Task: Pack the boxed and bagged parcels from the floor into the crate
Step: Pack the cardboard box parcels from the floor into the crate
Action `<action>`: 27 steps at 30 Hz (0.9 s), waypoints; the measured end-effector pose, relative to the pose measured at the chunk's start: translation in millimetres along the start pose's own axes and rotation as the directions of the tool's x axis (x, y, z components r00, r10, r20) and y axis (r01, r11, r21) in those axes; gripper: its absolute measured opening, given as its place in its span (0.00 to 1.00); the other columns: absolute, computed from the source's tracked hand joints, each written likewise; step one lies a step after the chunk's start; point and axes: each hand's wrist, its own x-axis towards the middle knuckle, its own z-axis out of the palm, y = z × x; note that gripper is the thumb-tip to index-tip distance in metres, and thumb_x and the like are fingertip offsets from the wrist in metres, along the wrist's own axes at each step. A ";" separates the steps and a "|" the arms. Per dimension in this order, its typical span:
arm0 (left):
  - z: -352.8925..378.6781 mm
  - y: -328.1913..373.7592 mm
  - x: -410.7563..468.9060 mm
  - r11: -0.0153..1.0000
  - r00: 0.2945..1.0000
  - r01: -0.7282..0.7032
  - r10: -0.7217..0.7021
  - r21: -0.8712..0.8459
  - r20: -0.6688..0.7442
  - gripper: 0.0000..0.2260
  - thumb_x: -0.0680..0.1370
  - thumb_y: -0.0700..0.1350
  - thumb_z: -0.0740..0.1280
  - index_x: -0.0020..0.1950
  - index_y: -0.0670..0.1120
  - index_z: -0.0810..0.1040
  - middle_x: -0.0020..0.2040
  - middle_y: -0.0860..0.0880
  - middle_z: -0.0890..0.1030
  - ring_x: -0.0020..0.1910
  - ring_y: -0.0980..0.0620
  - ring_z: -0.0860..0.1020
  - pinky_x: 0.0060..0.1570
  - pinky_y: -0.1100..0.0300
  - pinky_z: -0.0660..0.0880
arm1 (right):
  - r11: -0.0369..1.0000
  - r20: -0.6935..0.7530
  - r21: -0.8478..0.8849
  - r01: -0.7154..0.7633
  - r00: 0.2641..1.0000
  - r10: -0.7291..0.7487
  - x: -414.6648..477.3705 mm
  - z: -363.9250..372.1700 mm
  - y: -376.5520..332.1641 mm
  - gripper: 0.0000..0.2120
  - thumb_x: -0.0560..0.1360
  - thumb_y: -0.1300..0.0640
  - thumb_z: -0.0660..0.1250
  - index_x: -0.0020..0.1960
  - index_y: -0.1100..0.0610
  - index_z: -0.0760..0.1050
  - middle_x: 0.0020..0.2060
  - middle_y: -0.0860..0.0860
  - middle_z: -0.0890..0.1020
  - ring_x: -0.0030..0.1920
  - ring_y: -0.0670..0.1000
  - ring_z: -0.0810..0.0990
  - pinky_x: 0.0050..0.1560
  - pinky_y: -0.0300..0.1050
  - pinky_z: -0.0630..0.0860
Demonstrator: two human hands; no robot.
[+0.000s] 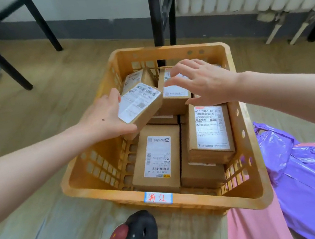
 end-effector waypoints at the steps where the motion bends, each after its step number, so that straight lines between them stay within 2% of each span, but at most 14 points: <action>1: 1.8 -4.7 -5.0 0.992 1.000 -0.027 0.027 0.123 0.002 0.32 0.61 0.62 0.72 0.55 0.49 0.61 0.51 0.46 0.74 0.45 0.43 0.73 0.36 0.55 0.69 | 1.000 -0.003 0.003 0.000 1.000 0.000 -1.1 0.4 1.2 0.34 0.66 0.55 0.76 0.69 0.56 0.67 0.62 0.58 0.72 0.64 0.59 0.70 0.62 0.55 0.70; 4: 13.6 -5.3 -16.8 0.902 0.998 -0.060 0.051 0.427 0.033 0.38 0.63 0.65 0.68 0.63 0.47 0.60 0.53 0.43 0.71 0.48 0.40 0.74 0.38 0.55 0.68 | 1.000 -0.004 0.008 -0.007 1.000 0.007 -3.4 1.3 4.0 0.32 0.67 0.58 0.75 0.67 0.57 0.68 0.62 0.59 0.72 0.64 0.60 0.70 0.61 0.55 0.71; 6: 25.4 2.0 -21.2 0.785 0.995 -0.096 0.087 0.612 0.045 0.40 0.64 0.65 0.67 0.67 0.46 0.58 0.54 0.42 0.70 0.47 0.42 0.73 0.37 0.56 0.65 | 1.000 0.004 0.008 -0.010 1.000 0.010 -3.4 2.9 4.3 0.31 0.67 0.57 0.75 0.68 0.56 0.68 0.62 0.59 0.72 0.64 0.60 0.69 0.62 0.55 0.71; 8: 36.5 9.0 -23.0 0.670 0.993 -0.116 0.098 0.733 0.068 0.39 0.65 0.65 0.66 0.68 0.47 0.57 0.56 0.40 0.68 0.47 0.43 0.71 0.38 0.55 0.64 | 1.000 0.014 0.008 -0.006 1.000 0.006 -2.1 4.5 3.0 0.31 0.68 0.56 0.74 0.67 0.55 0.68 0.62 0.58 0.72 0.65 0.59 0.69 0.62 0.53 0.71; 11: 53.0 16.1 -19.2 0.521 0.992 -0.122 0.039 0.845 0.119 0.37 0.68 0.65 0.64 0.69 0.47 0.56 0.59 0.36 0.66 0.48 0.43 0.69 0.41 0.53 0.65 | 1.000 0.022 0.018 0.002 1.000 -0.002 0.0 6.8 -0.9 0.29 0.68 0.55 0.74 0.67 0.54 0.68 0.62 0.57 0.71 0.65 0.58 0.67 0.61 0.52 0.71; 16: 73.4 23.1 -8.2 0.384 0.985 -0.154 -0.017 0.910 0.174 0.37 0.71 0.66 0.61 0.72 0.45 0.60 0.58 0.35 0.67 0.44 0.42 0.69 0.39 0.54 0.67 | 0.996 0.022 0.057 0.069 0.997 -0.070 -2.2 11.1 -9.4 0.26 0.68 0.56 0.74 0.64 0.55 0.72 0.59 0.58 0.72 0.63 0.60 0.69 0.60 0.52 0.72; 20: 91.9 19.2 -4.1 0.261 0.973 -0.222 0.001 0.940 0.229 0.30 0.76 0.58 0.61 0.71 0.40 0.61 0.56 0.34 0.67 0.43 0.43 0.71 0.41 0.55 0.71 | 0.988 0.020 0.095 0.119 0.992 -0.121 -9.6 12.7 -15.0 0.25 0.67 0.57 0.74 0.62 0.56 0.73 0.57 0.59 0.73 0.61 0.62 0.72 0.58 0.56 0.74; 23: 107.0 15.3 -5.2 0.209 0.949 -0.306 -0.012 0.929 0.315 0.26 0.78 0.52 0.60 0.71 0.38 0.62 0.57 0.35 0.65 0.43 0.42 0.72 0.41 0.54 0.71 | 0.989 0.021 0.088 0.122 0.992 -0.124 -15.6 14.0 -15.4 0.25 0.67 0.57 0.74 0.62 0.56 0.74 0.57 0.59 0.74 0.61 0.61 0.72 0.56 0.53 0.74; 25: 116.7 8.6 -4.5 0.202 0.911 -0.403 -0.002 0.893 0.412 0.23 0.79 0.44 0.59 0.71 0.37 0.62 0.60 0.35 0.65 0.46 0.41 0.74 0.41 0.54 0.74 | 0.990 0.029 0.086 0.111 0.993 -0.114 -20.1 15.8 -14.4 0.25 0.66 0.57 0.74 0.62 0.56 0.74 0.57 0.58 0.74 0.61 0.60 0.72 0.55 0.50 0.73; 27: 124.6 -3.2 -1.7 0.296 0.855 -0.499 0.012 0.815 0.519 0.22 0.80 0.38 0.58 0.73 0.37 0.61 0.65 0.37 0.65 0.51 0.41 0.76 0.44 0.55 0.77 | 0.990 0.034 0.089 0.107 0.993 -0.110 -23.8 17.7 -13.4 0.24 0.66 0.57 0.74 0.61 0.56 0.74 0.57 0.58 0.74 0.60 0.60 0.72 0.55 0.50 0.73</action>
